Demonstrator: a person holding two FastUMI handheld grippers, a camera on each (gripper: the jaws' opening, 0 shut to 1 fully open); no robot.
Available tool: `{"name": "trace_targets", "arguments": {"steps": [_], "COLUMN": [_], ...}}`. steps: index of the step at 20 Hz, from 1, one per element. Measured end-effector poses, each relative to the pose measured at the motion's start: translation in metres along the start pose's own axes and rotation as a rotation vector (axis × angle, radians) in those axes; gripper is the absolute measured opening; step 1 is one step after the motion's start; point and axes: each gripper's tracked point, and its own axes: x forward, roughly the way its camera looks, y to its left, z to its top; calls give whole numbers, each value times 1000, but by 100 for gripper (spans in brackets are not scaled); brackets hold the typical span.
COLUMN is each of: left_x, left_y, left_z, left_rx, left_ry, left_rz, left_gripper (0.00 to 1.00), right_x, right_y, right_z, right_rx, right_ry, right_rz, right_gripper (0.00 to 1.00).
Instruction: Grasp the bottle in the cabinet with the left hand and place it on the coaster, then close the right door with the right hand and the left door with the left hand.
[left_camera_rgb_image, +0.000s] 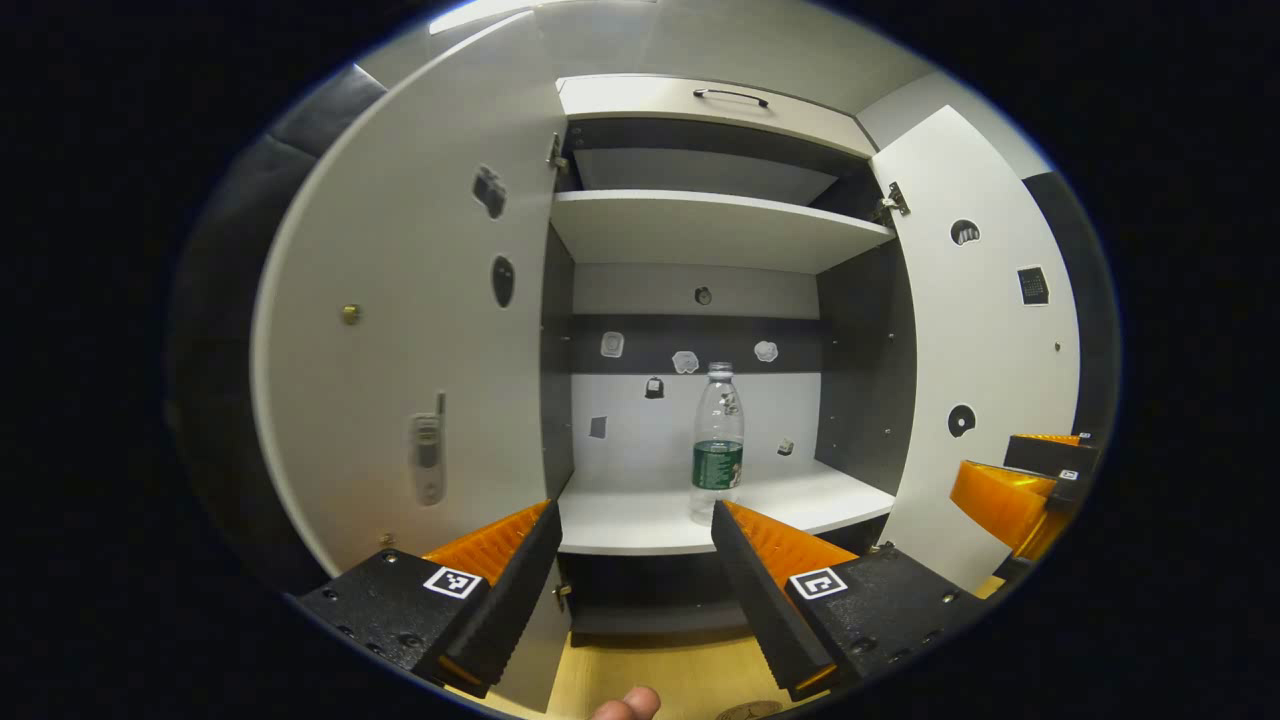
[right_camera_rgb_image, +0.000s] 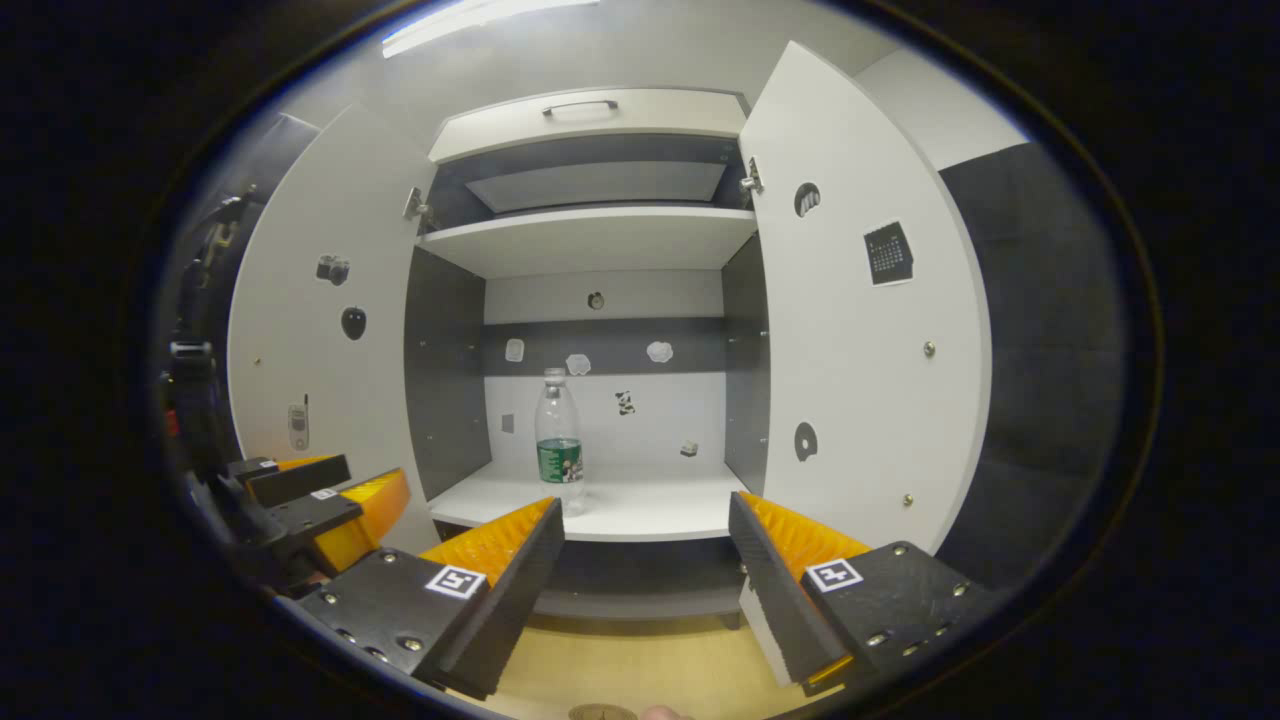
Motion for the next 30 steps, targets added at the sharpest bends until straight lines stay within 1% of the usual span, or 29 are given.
{"name": "trace_targets", "arguments": {"steps": [4, 8, 10, 11, 12, 14, 15, 16, 17, 18, 19, 20, 23, 24, 25, 26, 27, 30], "left_x": [52, 107, 133, 145, 156, 176, 184, 193, 200, 207, 214, 219, 231, 230, 228, 225, 221, 200], "left_y": [-27, -53, -62, -64, -67, -70, -72, -70, -71, -72, -72, -73, -75, -77, -77, -79, -81, -81], "left_z": [-3, -7, -6, -5, -6, -4, -1, -2, -2, -4, -6, -8, -15, -15, -15, -13, -11, 2], "left_rx": [-15, -6, -3, -5, -5, -9, -5, 0, 4, 3, 1, 0, 4, 5, 1, -6, -17, -10], "left_ry": [3, 17, 16, 12, 18, 16, 12, 10, 12, 15, 23, 29, 51, 54, 55, 52, 52, 13], "left_rz": [-62, -124, -139, -140, -142, -142, -140, -131, -130, -124, -122, -121, -118, -119, -119, -124, -135, -135], "left_gripper": [96, 96, 96, 96, 96, 96, 96, 96, 96, 96, 96, 96, 96, 96, 94, 92, 83, 82], "right_x": [-4, -4, -4, -4, -4, -6, -7, -8, -9, -10, -11, -13, -18, -20, -21, -23, -25, -30], "right_y": [-14, -29, -35, -38, -42, -47, -51, -54, -56, -58, -60, -62, -67, -69, -70, -72, -72, -73], "right_z": [-3, -7, -8, -8, -7, -8, -8, -8, -7, -5, -5, -5, -7, -8, -9, -8, -8, -8], "right_rx": [-2, -19, -17, -18, -20, -20, -18, -16, -14, -13, -12, -13, -17, -17, -19, -21, -22, -19], "right_ry": [22, 49, 60, 61, 63, 71, 74, 76, 75, 74, 75, 75, 82, 87, 88, 85, 83, 79], "right_rz": [-31, -72, -89, -97, -110, -126, -135, -143, -148, -155, -159, -163, -173, -175, -177, -178, -177, -165], "right_gripper": [100, 100, 100, 100, 97, 97, 100, 100, 97, 100, 97, 100, 100, 97, 100, 100, 100, 97]}}
